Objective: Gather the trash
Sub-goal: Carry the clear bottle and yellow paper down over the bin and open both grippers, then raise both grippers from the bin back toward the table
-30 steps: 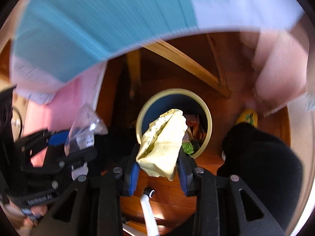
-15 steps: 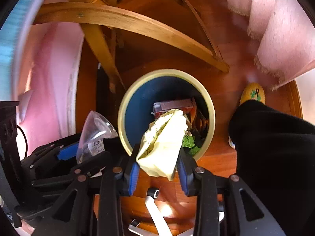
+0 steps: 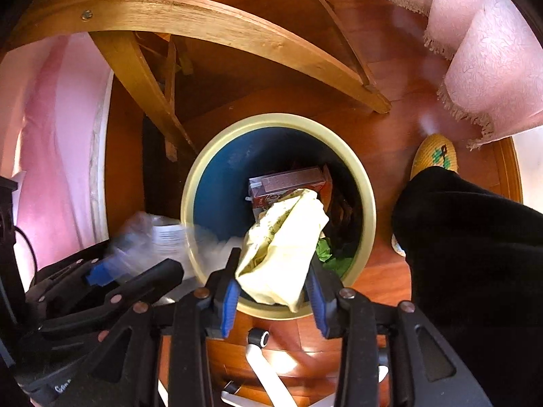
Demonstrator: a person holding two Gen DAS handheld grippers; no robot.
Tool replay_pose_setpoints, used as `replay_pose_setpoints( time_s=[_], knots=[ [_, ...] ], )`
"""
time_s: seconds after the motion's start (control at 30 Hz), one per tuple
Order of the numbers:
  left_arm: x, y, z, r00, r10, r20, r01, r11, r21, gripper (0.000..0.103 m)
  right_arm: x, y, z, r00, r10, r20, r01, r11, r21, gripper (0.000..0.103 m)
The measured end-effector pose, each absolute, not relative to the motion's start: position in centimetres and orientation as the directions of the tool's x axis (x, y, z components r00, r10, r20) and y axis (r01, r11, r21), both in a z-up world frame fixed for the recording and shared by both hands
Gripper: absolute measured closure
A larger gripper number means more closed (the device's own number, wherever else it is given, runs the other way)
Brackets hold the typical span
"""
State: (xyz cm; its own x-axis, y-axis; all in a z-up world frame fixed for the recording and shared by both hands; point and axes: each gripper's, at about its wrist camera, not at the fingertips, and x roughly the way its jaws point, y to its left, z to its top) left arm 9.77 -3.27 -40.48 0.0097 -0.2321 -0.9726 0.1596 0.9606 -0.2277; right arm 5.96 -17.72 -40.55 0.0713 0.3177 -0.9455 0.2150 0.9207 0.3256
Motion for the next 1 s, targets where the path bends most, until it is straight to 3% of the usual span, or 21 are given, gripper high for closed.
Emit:
replay_pose_setpoints(
  time_s=[0.13,0.2,0.3,0.37,1.0],
  knots=[
    [9.8,-2.8,-40.5,0.01,-0.224,-0.974,0.125,0.967,-0.221,0.043,6.1,-18.0,-40.7,0.076,0.297,-0.952,0.237,0.922,0.306,0.053],
    [9.9,-2.4,-40.6,0.014,-0.218,-0.976,0.105,0.971,-0.215,0.025,6.1,-18.4,-40.7,0.084,0.292,-0.953,0.253,0.918,0.304,0.051],
    [10.1,-1.7,-40.8,0.006,-0.235,-0.972,0.07,0.97,-0.234,0.015,6.0,-19.0,-40.7,0.093,0.297,-0.95,0.28,0.908,0.311,0.043],
    [10.0,-1.4,-40.8,0.008,-0.236,-0.972,0.059,0.97,-0.236,0.013,6.0,-19.1,-40.6,0.099,0.291,-0.951,0.279,0.91,0.308,0.038],
    [9.4,-0.1,-39.7,0.059,-0.221,-0.973,0.026,0.975,-0.22,0.013,5.5,-18.0,-40.6,0.079,0.239,-0.968,0.224,0.942,0.251,0.038]
  ],
)
